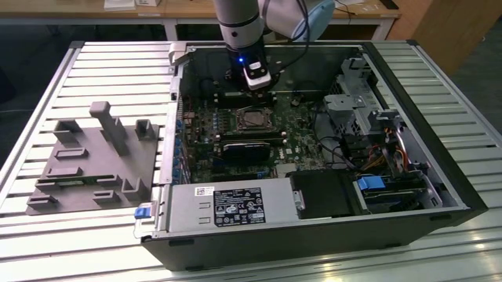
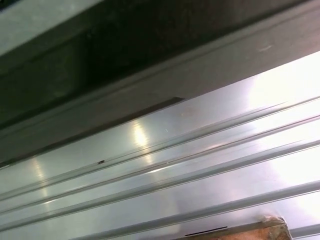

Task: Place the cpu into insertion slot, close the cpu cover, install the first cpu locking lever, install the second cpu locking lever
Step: 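Install the first cpu locking lever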

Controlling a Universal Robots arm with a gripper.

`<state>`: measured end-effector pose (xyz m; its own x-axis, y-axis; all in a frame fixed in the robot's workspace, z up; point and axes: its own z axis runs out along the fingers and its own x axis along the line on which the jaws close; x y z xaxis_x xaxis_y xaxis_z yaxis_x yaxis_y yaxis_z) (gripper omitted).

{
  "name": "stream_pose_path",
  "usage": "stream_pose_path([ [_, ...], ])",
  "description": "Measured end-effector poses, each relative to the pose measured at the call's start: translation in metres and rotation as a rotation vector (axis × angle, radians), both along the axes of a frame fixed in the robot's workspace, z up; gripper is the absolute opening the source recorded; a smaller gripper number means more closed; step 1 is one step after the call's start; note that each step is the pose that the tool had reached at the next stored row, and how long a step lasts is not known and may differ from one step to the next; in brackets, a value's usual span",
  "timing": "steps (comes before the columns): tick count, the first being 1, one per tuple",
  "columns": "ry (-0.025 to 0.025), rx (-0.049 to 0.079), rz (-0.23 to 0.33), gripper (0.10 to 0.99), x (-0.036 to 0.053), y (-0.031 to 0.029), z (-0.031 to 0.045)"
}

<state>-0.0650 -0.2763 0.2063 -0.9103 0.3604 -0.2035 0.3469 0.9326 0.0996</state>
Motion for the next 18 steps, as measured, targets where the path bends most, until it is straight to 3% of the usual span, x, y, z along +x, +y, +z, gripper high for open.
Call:
stream_pose_path([
  [9,-0.0001,0.011,0.031,0.106,0.0019,-0.0004,-0.0001],
  [18,0.0001,0.012,0.04,0.106,0.0035,-0.0019,-0.0028],
])
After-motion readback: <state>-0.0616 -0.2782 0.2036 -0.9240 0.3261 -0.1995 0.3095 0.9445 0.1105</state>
